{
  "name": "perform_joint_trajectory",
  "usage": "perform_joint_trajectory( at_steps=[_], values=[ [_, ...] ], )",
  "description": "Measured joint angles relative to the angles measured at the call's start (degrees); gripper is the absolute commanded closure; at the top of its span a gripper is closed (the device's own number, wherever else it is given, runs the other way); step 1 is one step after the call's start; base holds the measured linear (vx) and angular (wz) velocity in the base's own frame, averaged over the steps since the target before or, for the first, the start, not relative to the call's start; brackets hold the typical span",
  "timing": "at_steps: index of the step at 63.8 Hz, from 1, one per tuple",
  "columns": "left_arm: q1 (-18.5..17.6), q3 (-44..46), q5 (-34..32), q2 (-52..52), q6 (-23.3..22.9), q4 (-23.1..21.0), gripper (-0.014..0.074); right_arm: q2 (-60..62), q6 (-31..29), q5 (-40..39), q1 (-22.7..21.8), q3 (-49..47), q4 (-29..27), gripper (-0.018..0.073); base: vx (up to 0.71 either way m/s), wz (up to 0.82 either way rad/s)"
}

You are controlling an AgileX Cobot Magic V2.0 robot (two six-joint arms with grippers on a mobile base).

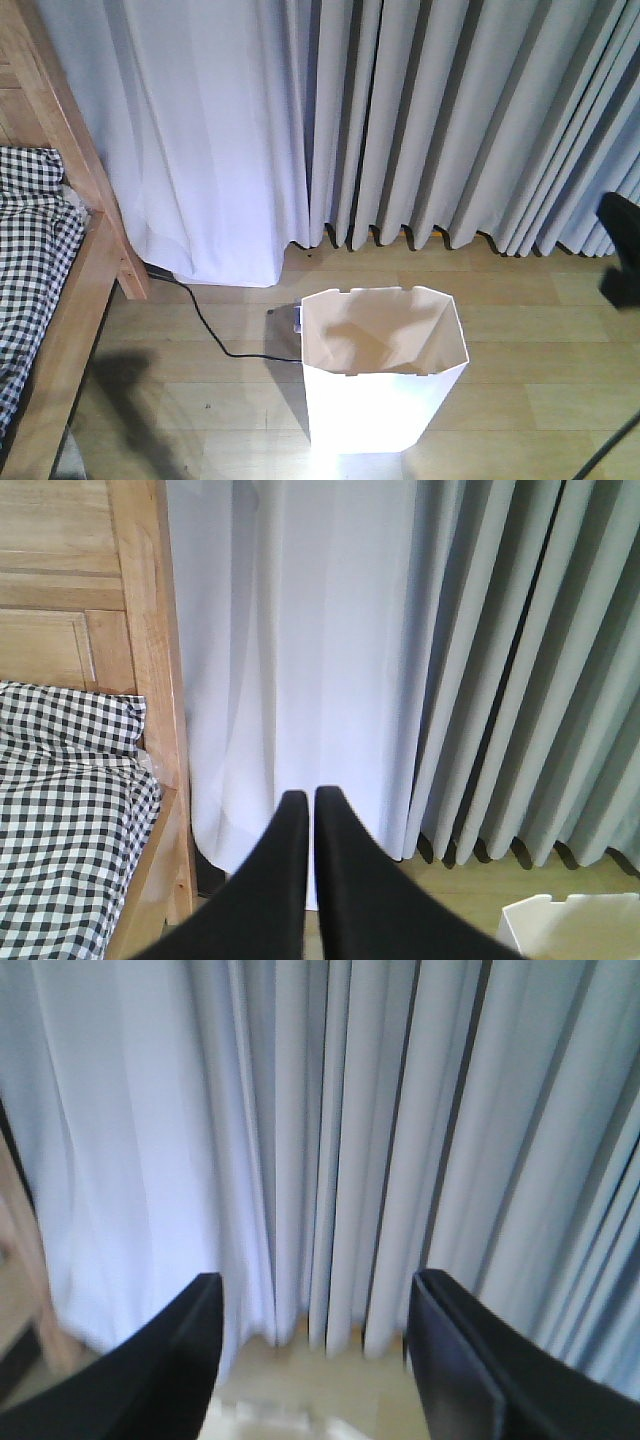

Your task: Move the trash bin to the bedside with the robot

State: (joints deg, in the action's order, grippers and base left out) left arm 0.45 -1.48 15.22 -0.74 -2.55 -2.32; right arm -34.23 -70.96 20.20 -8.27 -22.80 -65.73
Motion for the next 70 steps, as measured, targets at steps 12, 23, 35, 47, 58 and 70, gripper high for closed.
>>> perform_joint_trajectory(
  at_steps=[12,23,35,47,58,70],
  values=[
    [0.0,0.0,0.0,0.0,0.0,0.0,0.0602,15.6,0.6,0.5,0.0,5.3,0.0,0.0143,0.00,0.00],
    [0.0,0.0,0.0,0.0,0.0,0.0,0.0602,24.0,0.8,2.5,0.0,8.7,0.0,0.0143,0.00,0.00],
    [0.0,0.0,0.0,0.0,0.0,0.0,0.0602,26.0,0.9,3.2,0.0,9.0,2.3,0.0197,0.00,0.00],
    [0.0,0.0,0.0,0.0,0.0,0.0,0.0602,26.0,1.2,0.8,0.0,9.0,2.5,0.0575,0.00,0.00],
    [0.0,0.0,0.0,0.0,0.0,0.0,0.0602,26.0,1.3,-5.4,0.0,9.0,-3.5,0.0570,0.00,0.00],
    [0.0,0.0,0.0,0.0,0.0,0.0,0.0602,26.0,1.3,-6.3,0.0,9.0,-7.3,0.0568,0.00,0.00]
  ],
)
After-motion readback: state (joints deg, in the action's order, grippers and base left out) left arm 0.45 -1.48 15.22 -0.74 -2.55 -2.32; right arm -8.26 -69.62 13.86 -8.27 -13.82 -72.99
